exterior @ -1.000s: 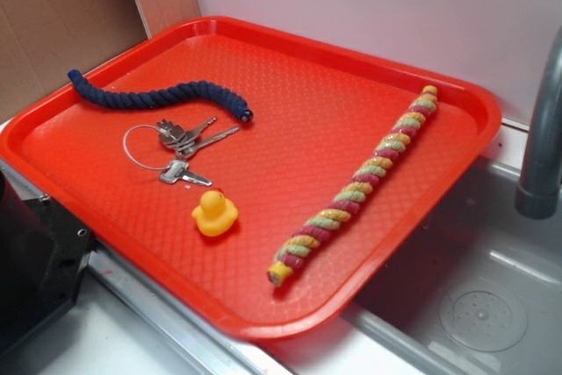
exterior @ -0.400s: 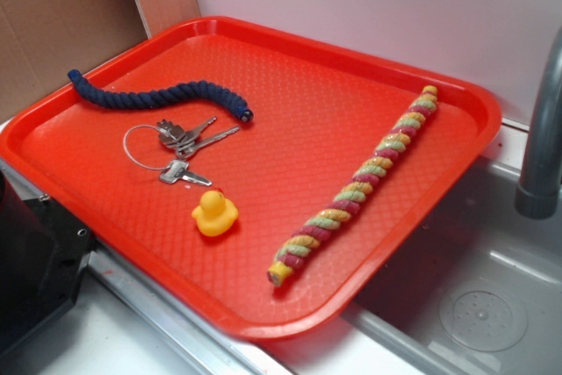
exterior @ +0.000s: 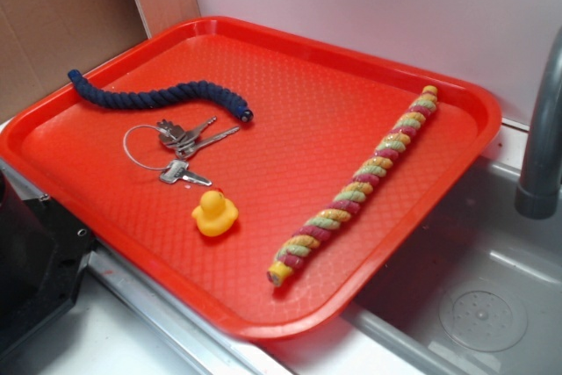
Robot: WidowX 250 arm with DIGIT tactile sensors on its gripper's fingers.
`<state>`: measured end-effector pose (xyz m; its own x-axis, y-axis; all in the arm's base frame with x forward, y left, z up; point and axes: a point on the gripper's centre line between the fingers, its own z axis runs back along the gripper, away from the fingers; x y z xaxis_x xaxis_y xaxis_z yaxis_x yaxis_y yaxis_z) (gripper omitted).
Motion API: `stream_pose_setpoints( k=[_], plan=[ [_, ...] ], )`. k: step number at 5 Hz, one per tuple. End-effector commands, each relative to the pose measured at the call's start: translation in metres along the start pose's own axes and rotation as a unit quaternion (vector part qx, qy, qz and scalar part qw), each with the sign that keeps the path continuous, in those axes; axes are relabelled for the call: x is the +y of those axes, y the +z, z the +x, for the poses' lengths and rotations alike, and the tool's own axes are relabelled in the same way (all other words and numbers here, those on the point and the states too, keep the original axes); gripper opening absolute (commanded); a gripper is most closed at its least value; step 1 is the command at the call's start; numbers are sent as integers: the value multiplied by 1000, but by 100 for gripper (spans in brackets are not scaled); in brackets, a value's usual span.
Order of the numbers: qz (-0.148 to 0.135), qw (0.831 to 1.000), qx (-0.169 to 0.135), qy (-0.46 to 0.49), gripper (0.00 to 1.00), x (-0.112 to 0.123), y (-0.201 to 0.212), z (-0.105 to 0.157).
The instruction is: Grab the blue rope.
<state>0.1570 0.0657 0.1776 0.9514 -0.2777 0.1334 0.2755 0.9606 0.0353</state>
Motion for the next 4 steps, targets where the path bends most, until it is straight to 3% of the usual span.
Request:
stream_pose_setpoints(
  k=[1, 3, 4],
  plan=[
    [-9, 990, -43, -135, 100, 36, -50, 20],
    [3, 974, -16, -225, 100, 53, -105, 35],
    [-15, 963, -11, -268, 100, 51, -128, 35]
  ],
)
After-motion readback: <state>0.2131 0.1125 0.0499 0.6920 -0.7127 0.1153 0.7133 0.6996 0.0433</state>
